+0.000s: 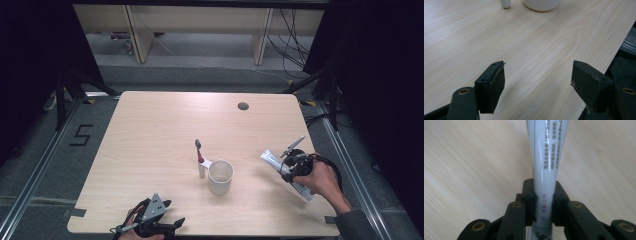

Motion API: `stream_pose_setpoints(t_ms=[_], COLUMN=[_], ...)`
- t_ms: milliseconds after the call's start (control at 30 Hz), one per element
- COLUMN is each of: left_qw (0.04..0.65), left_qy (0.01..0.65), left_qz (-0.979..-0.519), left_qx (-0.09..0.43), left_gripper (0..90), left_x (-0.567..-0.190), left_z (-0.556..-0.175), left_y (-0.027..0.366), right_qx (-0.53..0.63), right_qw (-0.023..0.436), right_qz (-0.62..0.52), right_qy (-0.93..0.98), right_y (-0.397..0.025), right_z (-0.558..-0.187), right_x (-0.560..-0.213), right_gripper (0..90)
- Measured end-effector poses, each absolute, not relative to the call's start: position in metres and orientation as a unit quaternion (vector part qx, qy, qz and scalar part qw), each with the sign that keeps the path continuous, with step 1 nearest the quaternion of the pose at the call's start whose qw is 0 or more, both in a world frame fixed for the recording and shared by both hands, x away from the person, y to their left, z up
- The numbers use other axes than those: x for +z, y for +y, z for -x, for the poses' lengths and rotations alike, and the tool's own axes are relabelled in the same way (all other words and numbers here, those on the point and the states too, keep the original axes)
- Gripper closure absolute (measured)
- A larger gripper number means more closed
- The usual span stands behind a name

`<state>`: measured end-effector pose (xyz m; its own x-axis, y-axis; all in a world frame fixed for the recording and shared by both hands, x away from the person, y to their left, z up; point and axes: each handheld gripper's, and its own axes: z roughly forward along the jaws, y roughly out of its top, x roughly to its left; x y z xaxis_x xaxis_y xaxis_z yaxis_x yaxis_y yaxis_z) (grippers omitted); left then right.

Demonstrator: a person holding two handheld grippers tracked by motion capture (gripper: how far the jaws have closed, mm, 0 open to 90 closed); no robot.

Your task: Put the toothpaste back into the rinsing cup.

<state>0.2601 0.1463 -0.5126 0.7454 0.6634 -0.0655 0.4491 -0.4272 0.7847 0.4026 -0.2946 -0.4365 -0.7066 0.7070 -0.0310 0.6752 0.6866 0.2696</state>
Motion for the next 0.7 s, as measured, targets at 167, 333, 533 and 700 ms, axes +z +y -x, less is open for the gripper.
stream_pose_setpoints(t_ms=[167, 333, 533, 700], left_qw=[0.418, 0.417, 0.417, 0.422], left_qy=[0.332, 0.332, 0.332, 0.335], left_qz=[-0.836, -0.837, -0.836, -0.833], left_qx=[0.128, 0.129, 0.128, 0.128], left_gripper=[26.7, 26.8, 26.8, 26.8], left_x=[-0.512, -0.512, -0.513, -0.513], left_z=[-0.261, -0.261, -0.261, -0.26], left_y=[0.147, 0.147, 0.147, 0.146], right_qx=[0.172, 0.234, 0.282, 0.363], right_qw=[0.078, 0.1, 0.123, 0.138], right_qz=[-0.39, -0.393, -0.397, -0.394], right_qy=[0.901, 0.883, 0.865, 0.833], right_y=[-0.299, -0.302, -0.299, -0.292], right_z=[-0.402, -0.404, -0.407, -0.409], right_x=[-0.428, -0.419, -0.413, -0.405], right_gripper=[76.8, 77.0, 77.0, 77.0])
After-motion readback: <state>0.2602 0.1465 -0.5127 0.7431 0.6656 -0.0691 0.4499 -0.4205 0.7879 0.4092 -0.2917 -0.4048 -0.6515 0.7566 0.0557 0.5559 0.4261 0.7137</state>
